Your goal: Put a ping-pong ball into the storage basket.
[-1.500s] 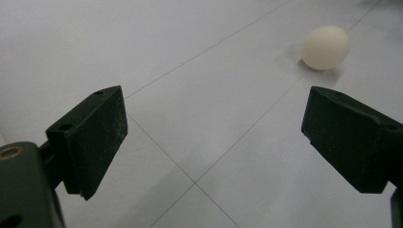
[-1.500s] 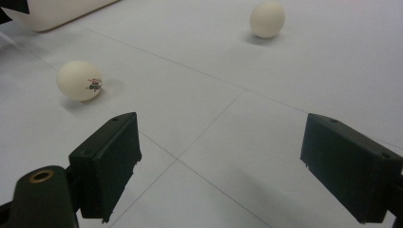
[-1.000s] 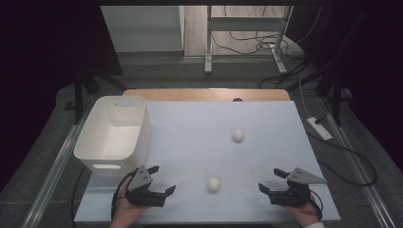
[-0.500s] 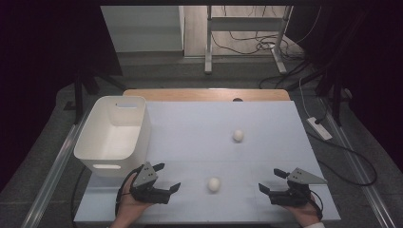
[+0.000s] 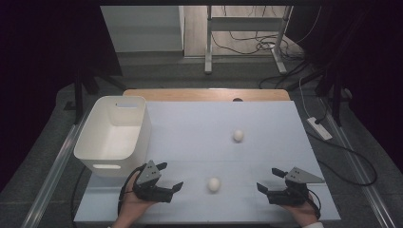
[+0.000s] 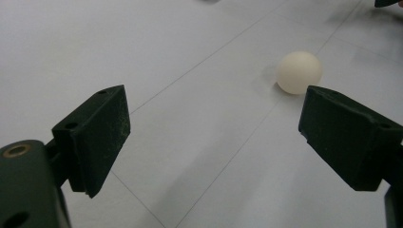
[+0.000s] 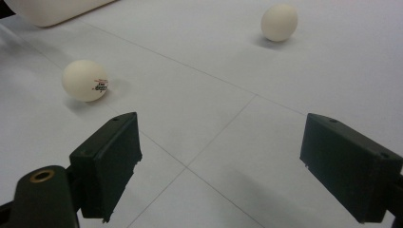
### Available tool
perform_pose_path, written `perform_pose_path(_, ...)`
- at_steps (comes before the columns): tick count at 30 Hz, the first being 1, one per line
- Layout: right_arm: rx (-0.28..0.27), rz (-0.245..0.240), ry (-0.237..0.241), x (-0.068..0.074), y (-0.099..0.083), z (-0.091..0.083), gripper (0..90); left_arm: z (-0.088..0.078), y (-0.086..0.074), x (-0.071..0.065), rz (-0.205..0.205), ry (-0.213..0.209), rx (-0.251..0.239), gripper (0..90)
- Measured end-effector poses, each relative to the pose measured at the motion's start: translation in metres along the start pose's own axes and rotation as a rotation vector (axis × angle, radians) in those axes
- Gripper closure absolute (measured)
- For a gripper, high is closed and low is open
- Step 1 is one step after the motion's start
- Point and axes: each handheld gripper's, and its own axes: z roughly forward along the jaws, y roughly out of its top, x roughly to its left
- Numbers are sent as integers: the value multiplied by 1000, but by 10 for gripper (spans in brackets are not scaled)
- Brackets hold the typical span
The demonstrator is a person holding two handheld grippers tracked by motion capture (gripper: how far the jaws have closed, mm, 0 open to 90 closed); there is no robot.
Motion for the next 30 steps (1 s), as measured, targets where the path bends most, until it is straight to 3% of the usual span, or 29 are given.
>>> perform_pose_path(30,7,8,0,-1,0,0,134,11,19,-8,24,-59,37,109)
